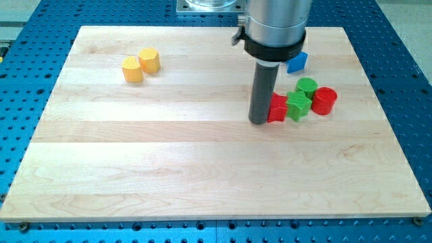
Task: Place the cube to the left of the triangle
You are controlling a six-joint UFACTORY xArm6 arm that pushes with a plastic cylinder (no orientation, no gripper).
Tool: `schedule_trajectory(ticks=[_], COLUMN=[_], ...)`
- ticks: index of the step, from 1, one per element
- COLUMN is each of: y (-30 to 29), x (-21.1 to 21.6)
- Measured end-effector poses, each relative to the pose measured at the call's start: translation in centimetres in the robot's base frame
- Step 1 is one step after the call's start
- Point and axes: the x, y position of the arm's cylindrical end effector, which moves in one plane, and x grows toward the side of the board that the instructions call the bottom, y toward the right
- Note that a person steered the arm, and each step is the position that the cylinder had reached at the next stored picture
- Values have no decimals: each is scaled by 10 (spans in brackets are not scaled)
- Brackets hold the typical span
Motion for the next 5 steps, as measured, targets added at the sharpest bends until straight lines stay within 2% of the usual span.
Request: schedule_trajectory(ticks=[1,2,3,4,5], y=[12,-18,-21,13,-20], x=[-11,-30,-83,-159,-207])
